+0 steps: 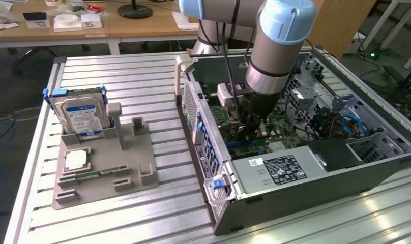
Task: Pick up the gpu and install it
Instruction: 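Insert the gpu into the slot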
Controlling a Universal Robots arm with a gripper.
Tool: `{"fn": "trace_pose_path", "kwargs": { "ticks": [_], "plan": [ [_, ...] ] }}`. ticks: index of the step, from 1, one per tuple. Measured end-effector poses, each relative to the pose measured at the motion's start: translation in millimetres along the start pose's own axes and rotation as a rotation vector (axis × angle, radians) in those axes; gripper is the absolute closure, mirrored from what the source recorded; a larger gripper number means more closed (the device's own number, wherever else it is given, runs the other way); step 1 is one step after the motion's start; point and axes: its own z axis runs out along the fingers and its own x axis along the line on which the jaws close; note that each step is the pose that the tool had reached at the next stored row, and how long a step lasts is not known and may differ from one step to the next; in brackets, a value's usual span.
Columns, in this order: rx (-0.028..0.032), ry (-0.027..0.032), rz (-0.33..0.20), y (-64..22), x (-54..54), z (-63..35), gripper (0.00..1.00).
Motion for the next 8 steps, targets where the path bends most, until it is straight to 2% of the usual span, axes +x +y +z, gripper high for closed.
{"fn": "trace_pose_path", "kwargs": {
  "ticks": [8],
  "plan": [
    [-0.0001, 0.0000, 0.000, 0.2, 0.1, 5.9, 0.72]
  ]
}}
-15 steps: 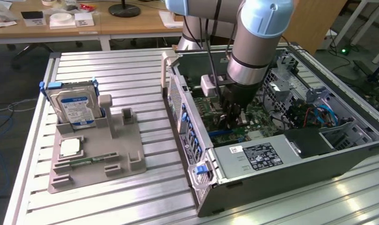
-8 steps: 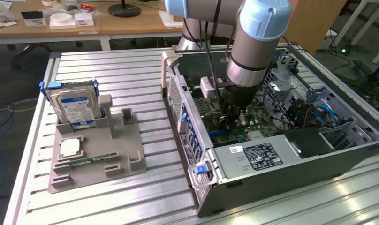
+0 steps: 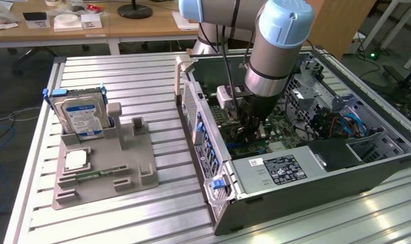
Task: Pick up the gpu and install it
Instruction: 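Insert the gpu into the slot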
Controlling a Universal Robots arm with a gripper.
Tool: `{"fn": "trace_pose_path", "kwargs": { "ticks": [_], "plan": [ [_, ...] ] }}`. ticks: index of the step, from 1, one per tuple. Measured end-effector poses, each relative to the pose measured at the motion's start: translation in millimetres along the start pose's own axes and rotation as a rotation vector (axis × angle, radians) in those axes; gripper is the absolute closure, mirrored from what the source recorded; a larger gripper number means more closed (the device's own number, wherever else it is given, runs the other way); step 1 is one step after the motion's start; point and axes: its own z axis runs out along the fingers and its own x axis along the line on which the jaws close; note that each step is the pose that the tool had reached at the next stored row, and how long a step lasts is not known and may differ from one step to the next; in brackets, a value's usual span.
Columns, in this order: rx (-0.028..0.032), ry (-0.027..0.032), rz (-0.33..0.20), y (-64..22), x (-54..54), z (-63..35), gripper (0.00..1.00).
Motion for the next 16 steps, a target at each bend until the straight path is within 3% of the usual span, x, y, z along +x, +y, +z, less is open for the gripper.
{"fn": "trace_pose_path", "kwargs": {
  "ticks": [14, 16],
  "plan": [
    [0.0000, 0.0000, 0.000, 0.1, -2.1, 0.7, 0.72],
    [0.0001, 0.0023, 0.000, 0.2, -2.6, 0.7, 0.72]
  ]
}}
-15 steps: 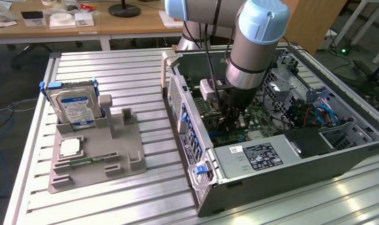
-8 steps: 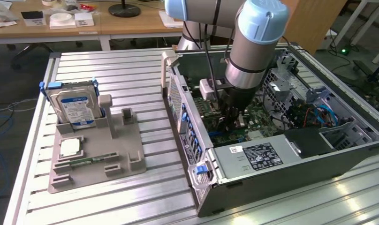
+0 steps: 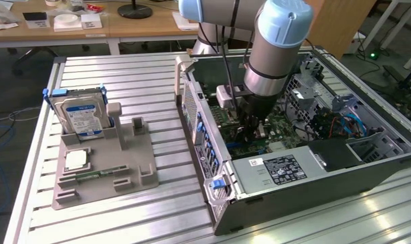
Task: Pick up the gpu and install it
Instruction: 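Insert the gpu into the slot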
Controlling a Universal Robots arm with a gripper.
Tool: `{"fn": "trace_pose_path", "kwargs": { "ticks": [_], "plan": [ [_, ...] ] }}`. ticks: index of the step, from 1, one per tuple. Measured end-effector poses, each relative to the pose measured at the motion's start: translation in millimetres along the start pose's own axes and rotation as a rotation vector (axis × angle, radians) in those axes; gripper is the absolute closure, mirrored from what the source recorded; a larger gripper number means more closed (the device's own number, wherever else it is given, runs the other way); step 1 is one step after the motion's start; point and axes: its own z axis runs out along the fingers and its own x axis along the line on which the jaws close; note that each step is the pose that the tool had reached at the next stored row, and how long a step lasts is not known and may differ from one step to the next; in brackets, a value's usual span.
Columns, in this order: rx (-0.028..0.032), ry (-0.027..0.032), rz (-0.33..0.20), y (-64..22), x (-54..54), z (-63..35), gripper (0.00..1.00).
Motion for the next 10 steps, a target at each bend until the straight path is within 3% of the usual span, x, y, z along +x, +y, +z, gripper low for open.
{"fn": "trace_pose_path", "kwargs": {
  "ticks": [6, 10],
  "plan": [
    [0.0007, 0.0138, -0.001, 0.0, -1.6, 0.1, 0.72],
    [0.0007, 0.0148, -0.001, 0.0, -1.6, 0.1, 0.72]
  ]
}}
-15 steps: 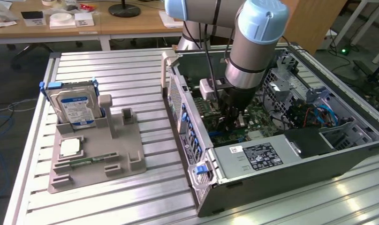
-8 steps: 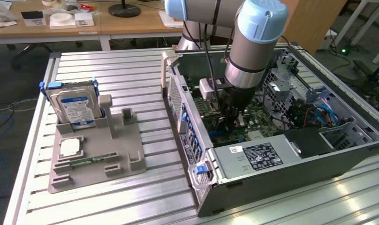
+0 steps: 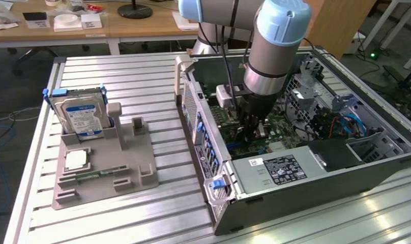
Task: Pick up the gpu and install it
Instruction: 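Insert the gpu into the slot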
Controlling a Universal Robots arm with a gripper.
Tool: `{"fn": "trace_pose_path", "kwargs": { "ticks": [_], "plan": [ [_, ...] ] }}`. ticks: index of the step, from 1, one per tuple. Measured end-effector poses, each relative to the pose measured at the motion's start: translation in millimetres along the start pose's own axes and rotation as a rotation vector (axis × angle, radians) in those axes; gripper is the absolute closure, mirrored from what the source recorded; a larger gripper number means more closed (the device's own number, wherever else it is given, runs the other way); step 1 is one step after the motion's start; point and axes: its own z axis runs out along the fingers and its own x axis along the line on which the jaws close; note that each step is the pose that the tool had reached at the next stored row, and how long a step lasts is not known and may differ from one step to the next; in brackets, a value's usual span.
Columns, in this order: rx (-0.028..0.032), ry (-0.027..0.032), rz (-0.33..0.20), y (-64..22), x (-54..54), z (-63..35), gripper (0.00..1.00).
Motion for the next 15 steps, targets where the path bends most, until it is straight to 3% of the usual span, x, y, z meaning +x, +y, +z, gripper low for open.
{"fn": "trace_pose_path", "kwargs": {
  "ticks": [15],
  "plan": [
    [0.0000, -0.0002, 0.000, 0.8, -1.7, 3.9, 0.72]
  ]
}}
